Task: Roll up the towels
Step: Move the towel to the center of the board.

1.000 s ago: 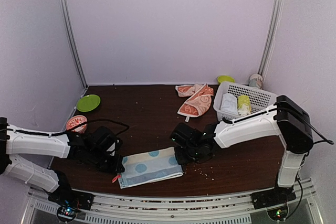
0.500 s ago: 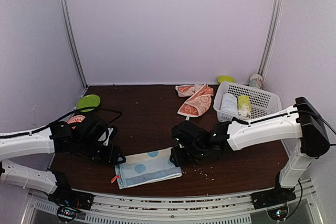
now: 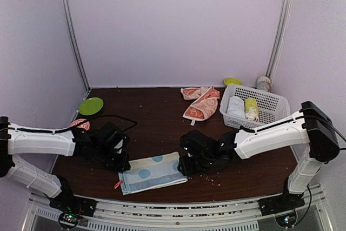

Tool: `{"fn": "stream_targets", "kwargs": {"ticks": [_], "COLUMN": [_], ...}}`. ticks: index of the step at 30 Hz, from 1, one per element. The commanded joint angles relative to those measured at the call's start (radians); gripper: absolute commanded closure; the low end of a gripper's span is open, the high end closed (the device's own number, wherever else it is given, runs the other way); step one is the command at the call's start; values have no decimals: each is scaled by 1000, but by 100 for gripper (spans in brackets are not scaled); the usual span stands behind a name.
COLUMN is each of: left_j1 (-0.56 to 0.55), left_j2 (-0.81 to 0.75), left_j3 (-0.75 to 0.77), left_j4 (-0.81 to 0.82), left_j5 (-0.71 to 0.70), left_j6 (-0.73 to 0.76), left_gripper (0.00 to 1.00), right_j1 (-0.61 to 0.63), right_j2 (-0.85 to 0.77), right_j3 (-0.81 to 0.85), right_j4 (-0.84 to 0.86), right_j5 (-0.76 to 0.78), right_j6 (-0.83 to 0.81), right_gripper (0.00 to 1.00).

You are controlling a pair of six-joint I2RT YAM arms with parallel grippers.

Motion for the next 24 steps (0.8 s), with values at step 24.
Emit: {"fn": "stream_targets", "kwargs": {"ticks": [24], "left_j1": [31], "left_j2": [-35], "left_j3": [-248], "left_j4": [151], "left_j5": [-71], "left_j6": [-53], "left_gripper": [100], "right_j1": [-110], "right_j2": [15], "right_j3": [-244], "right_j4": [391], "right_j5": [-181], "right_j6": [259], "right_gripper": [52]}}
